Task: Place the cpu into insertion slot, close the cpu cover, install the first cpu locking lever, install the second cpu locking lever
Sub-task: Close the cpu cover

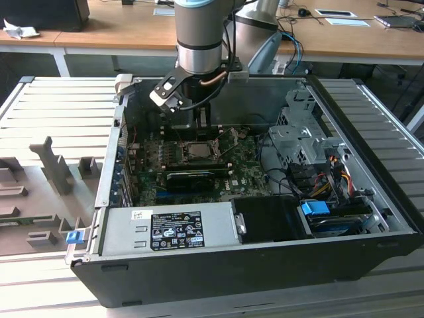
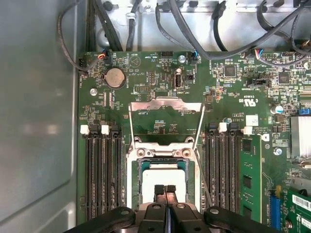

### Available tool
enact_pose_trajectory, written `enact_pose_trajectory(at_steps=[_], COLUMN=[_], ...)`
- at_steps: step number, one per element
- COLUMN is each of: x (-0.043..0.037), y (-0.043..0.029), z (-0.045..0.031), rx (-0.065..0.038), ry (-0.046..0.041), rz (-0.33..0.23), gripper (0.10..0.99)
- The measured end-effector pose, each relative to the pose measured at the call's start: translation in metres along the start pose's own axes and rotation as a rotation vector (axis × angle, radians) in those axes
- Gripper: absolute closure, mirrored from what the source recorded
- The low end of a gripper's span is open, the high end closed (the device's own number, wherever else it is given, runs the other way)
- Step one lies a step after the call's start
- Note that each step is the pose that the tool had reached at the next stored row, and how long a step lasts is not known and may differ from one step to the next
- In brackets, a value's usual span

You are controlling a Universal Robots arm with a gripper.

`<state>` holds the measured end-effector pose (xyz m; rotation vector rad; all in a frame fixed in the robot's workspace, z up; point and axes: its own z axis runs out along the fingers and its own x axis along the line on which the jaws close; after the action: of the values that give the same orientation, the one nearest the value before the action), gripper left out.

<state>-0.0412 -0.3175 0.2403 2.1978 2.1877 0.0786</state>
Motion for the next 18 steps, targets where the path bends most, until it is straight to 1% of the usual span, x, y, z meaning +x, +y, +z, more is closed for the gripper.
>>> enact_pose_trajectory(at_steps=[1, 3, 5, 8, 14, 16, 18], x=[0.0000, 0.0002, 0.0003, 0.0004, 0.0005, 0.0005, 0.0006], y=[0.0000, 0.0001, 0.0003, 0.0009, 0.0018, 0.0045, 0.0053], z=[-0.0003, -0.0015, -0.0035, -0.0139, -0.0201, -0.0210, -0.0261], rx=[0.000, 0.000, 0.000, 0.000, 0.000, 0.000, 0.000], ry=[0.0001, -0.0040, -0.0039, -0.0039, -0.0039, -0.0040, -0.0040], rz=[0.000, 0.000, 0.000, 0.000, 0.000, 0.000, 0.000], gripper=[0.980, 0.980, 0.980, 0.980, 0.980, 0.980, 0.980])
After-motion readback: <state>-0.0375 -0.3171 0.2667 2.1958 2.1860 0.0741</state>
